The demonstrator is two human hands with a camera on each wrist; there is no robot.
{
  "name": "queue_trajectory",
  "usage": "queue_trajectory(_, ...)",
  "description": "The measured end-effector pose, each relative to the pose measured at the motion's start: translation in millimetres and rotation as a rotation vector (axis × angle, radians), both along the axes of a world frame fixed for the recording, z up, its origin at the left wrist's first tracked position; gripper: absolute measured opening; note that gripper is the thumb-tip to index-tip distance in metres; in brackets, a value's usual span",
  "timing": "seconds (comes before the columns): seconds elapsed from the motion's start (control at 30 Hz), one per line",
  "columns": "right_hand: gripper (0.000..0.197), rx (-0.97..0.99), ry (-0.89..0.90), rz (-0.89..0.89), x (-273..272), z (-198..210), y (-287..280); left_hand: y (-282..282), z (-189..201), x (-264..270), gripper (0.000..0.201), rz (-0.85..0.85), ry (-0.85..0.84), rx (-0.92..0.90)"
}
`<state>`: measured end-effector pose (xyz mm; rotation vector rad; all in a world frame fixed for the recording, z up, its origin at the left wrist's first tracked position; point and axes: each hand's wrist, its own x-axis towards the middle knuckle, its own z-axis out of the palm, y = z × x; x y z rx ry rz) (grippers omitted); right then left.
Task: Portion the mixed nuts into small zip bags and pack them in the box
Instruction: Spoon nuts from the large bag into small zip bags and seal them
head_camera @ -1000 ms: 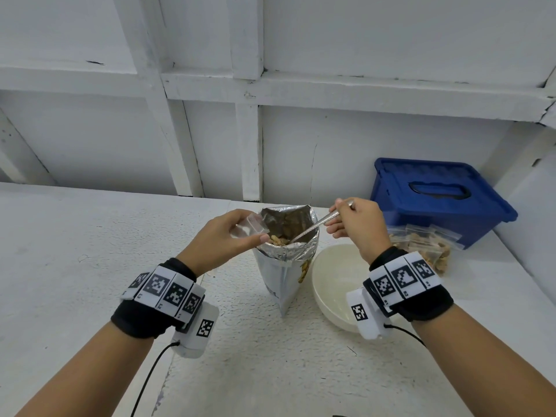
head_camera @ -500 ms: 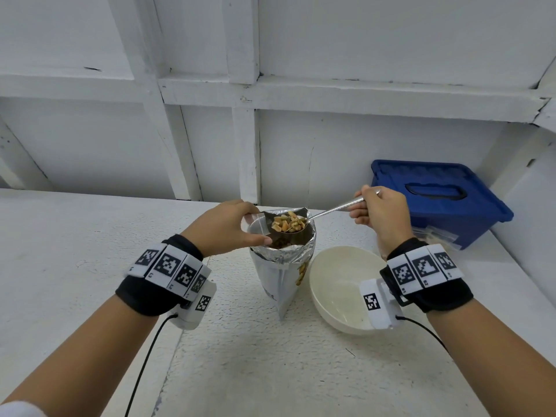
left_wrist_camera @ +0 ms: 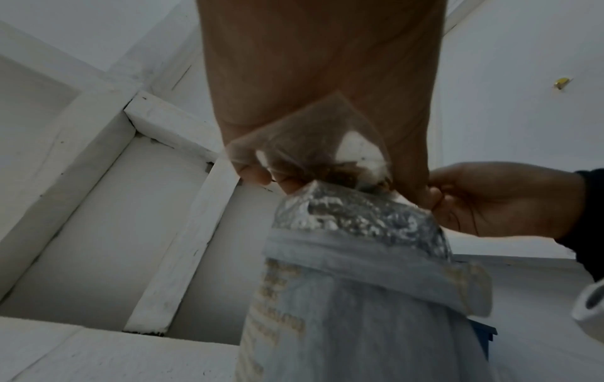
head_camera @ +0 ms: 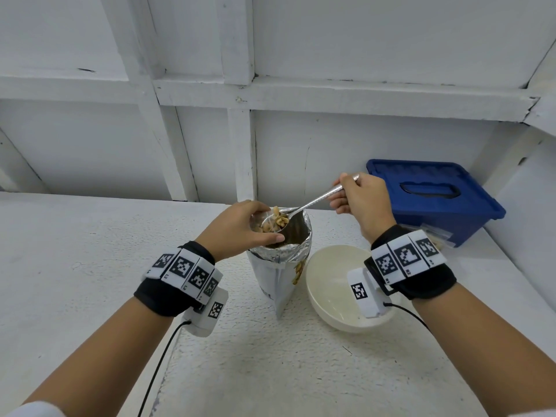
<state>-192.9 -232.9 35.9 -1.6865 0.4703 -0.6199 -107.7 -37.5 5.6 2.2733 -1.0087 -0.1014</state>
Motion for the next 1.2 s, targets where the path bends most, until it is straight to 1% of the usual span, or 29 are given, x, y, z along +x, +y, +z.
queue_trajectory(0.1,0.023,-0.153,-0.023,0.029,3.5,10.1,11.4,-0.2,-3.1,-4.2,0.057,0.037,0.038,-0.094)
queue_trajectory(0.23,0.019,-0.374,-0.117,0.115,4.7,23.9,26.8,0.8,-9.7,-7.7,0.054,0.078,0.099,-0.21)
queue_trajectory(0.37,0.023,-0.521,-0.216,0.141,2.6,31.7,37.7,4.7,-14.4,-9.4,0.058,0.098,0.127,-0.279)
queue_trajectory(0.47,0.025,-0.636,-0.266,0.142,0.0,35.5,41.7,8.6,-17.7,-7.2,0.054,0.107,0.164,-0.323)
queue_trajectory(0.53,0.025,-0.668,-0.316,0.111,-2.8,39.6,39.7,12.0,-19.4,-5.0,0.051,0.124,0.163,-0.338)
queue_trajectory(0.67,0.014,-0.61,-0.397,0.027,-8.0,44.5,25.3,20.9,-18.1,-4.4,0.043,0.131,0.207,-0.375)
queue_trajectory(0.7,0.014,-0.613,-0.381,0.017,-8.5,42.2,21.5,22.3,-17.4,-4.4,0.041,0.129,0.214,-0.372)
queue_trajectory(0.77,0.017,-0.662,-0.28,0.039,-7.9,29.8,17.9,24.4,-17.2,-4.1,0.037,0.135,0.224,-0.352)
queue_trajectory(0.87,0.02,-0.764,-0.123,0.135,-4.1,-1.3,18.0,24.1,-19.9,-3.0,0.032,0.124,0.258,-0.334)
queue_trajectory(0.97,0.02,-0.85,-0.112,0.217,0.0,-26.6,23.1,23.7,-22.4,-1.5,0.032,0.119,0.294,-0.335)
queue_trajectory(1.07,0.025,-0.934,-0.083,0.284,3.8,-41.2,28.7,24.3,-22.8,0.0,0.033,0.122,0.305,-0.323)
queue_trajectory(1.2,0.025,-0.947,0.003,0.288,5.2,-51.4,33.0,24.6,-20.9,-1.3,0.035,0.108,0.315,-0.29)
